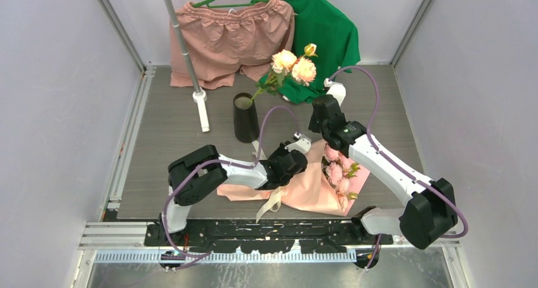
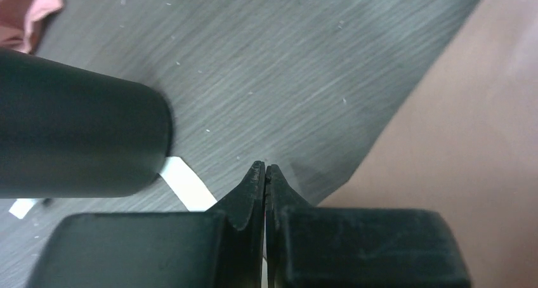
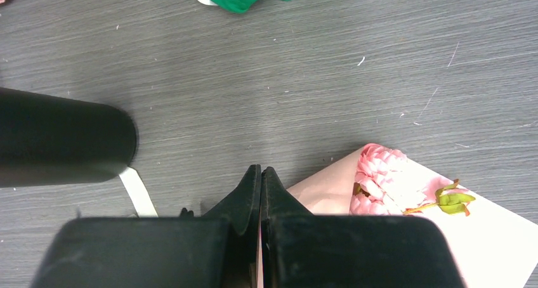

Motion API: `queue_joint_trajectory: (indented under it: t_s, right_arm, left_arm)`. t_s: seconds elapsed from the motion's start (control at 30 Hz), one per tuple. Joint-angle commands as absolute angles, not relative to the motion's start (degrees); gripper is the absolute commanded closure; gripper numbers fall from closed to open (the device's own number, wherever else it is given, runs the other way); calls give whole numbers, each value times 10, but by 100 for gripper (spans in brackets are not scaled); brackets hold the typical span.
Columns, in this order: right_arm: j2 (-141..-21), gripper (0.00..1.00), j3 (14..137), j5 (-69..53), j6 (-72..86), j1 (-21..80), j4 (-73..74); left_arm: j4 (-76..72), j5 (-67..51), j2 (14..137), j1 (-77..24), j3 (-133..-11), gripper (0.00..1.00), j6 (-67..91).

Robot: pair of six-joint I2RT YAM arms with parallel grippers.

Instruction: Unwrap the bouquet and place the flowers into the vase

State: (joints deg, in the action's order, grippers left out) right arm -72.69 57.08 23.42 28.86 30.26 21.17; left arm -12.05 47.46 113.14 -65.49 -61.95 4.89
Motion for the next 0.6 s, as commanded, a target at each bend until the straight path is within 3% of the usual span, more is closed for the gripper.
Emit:
queue_joint_trajectory:
  t_s: [0.0, 0.27, 0.57]
  right_arm:
    - [-729, 100, 578, 238, 286, 300, 197]
    - [-736, 100, 580, 221, 291, 300, 193]
    - [-731, 100, 577, 228, 290, 298, 195]
  left_arm:
    - [-120, 588, 1157, -654, -664, 100, 7]
    - [-63, 642, 1201, -652, -713, 100, 8]
    - [16, 577, 1062, -692, -692, 100, 56]
